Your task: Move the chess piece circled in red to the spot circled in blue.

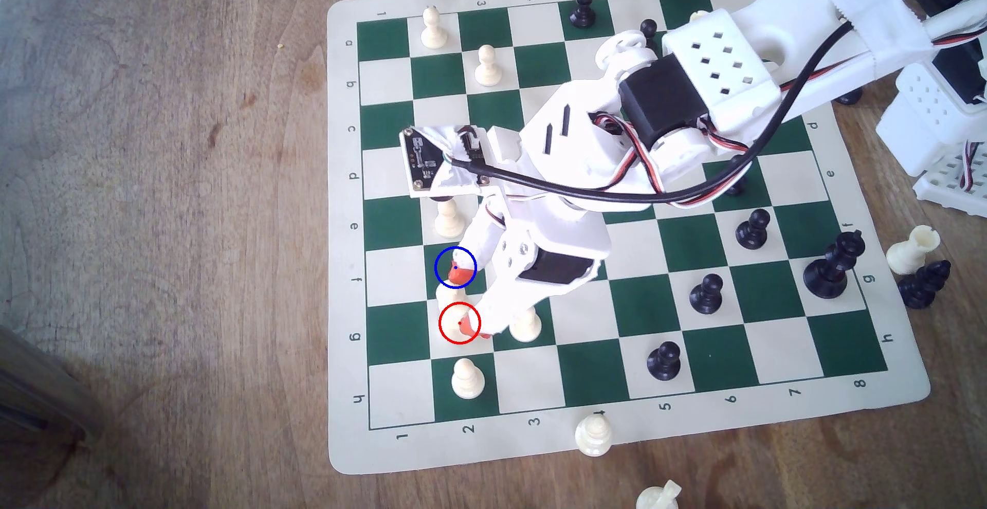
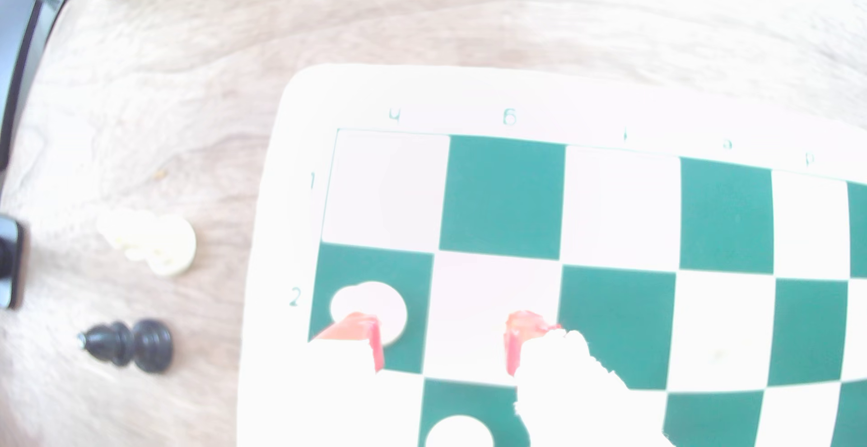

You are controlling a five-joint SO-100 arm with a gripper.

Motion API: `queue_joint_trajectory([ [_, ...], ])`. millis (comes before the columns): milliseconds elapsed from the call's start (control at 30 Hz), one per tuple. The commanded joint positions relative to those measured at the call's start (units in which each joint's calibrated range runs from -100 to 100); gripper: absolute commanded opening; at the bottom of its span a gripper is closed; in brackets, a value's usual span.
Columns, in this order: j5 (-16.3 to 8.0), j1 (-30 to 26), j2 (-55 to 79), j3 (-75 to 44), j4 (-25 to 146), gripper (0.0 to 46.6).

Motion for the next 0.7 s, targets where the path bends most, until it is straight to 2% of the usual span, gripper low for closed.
queue_joint_trajectory([
  [0,-0.1,0.4,-1.2,-4.1,-2.0,13.8],
  [300,-0.2,1.7,0.5,-3.8,-2.7,13.1],
  [667,-0.1,1.8,-5.0,-3.7,1.9,12.8],
])
